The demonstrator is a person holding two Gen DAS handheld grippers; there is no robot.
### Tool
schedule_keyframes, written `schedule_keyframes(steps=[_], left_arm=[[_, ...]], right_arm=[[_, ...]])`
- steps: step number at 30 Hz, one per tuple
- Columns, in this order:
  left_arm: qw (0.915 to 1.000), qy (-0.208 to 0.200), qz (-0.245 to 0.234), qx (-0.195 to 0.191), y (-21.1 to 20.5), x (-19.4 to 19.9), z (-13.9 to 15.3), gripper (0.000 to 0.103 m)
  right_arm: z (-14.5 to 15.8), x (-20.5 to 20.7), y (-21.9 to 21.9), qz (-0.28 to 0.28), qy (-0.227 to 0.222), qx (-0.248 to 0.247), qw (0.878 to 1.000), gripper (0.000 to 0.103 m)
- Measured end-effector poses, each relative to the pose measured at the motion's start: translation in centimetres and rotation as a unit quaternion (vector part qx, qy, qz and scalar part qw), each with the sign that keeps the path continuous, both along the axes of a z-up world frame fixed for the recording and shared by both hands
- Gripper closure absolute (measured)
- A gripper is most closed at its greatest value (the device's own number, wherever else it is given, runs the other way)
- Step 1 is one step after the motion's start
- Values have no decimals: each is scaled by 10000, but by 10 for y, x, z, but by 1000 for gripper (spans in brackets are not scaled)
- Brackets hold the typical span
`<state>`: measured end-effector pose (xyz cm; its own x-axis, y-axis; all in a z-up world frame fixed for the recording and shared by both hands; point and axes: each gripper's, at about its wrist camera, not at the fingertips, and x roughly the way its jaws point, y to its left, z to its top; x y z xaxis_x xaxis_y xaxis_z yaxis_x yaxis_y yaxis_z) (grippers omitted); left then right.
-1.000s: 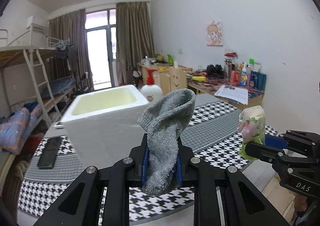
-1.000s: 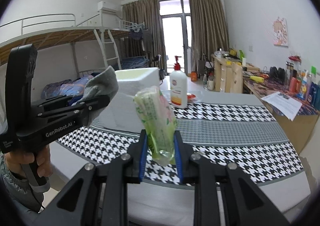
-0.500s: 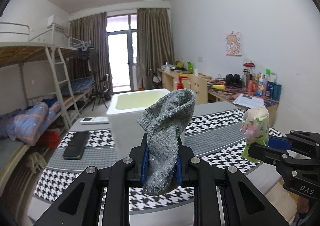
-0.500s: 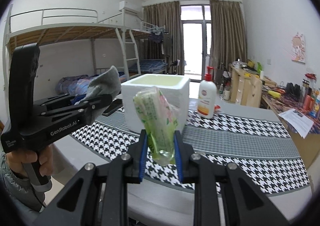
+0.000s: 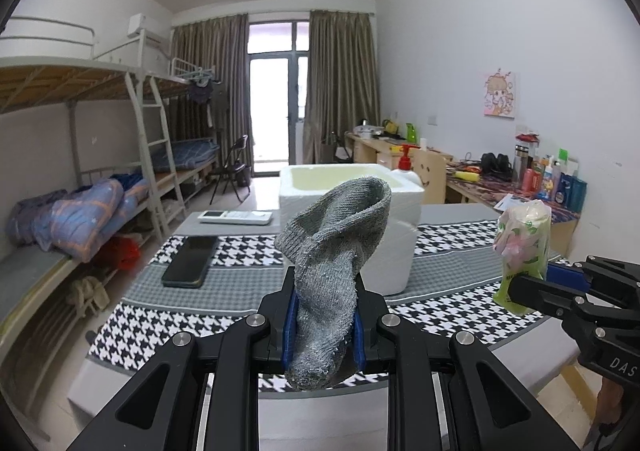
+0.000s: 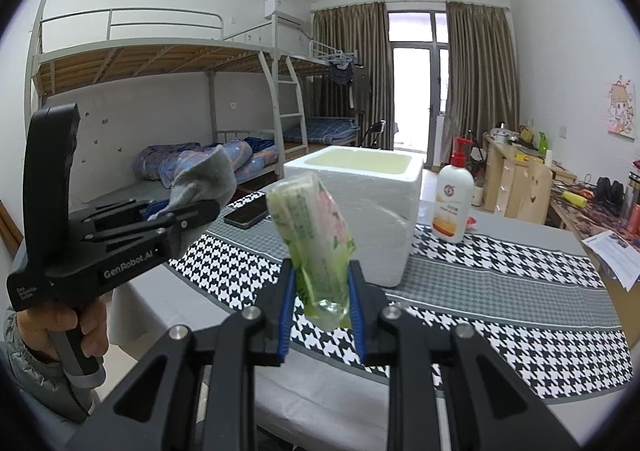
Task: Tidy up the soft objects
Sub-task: 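Carry the bag with the right gripper while the left carries the sock toward the foam box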
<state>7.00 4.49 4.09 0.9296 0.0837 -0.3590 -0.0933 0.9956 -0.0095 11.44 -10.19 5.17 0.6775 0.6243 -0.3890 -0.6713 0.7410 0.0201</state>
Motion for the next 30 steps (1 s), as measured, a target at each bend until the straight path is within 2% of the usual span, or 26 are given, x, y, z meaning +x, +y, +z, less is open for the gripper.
schedule_keyframes(steps=[11, 30], left_arm=[[9999, 39, 139, -19, 9, 12, 3, 80], [9999, -5, 152, 34, 26, 53, 24, 80]], right_arm=[[1, 10, 9, 4, 32, -20, 10000, 75], [24, 46, 25, -139, 22, -39, 9999, 75]])
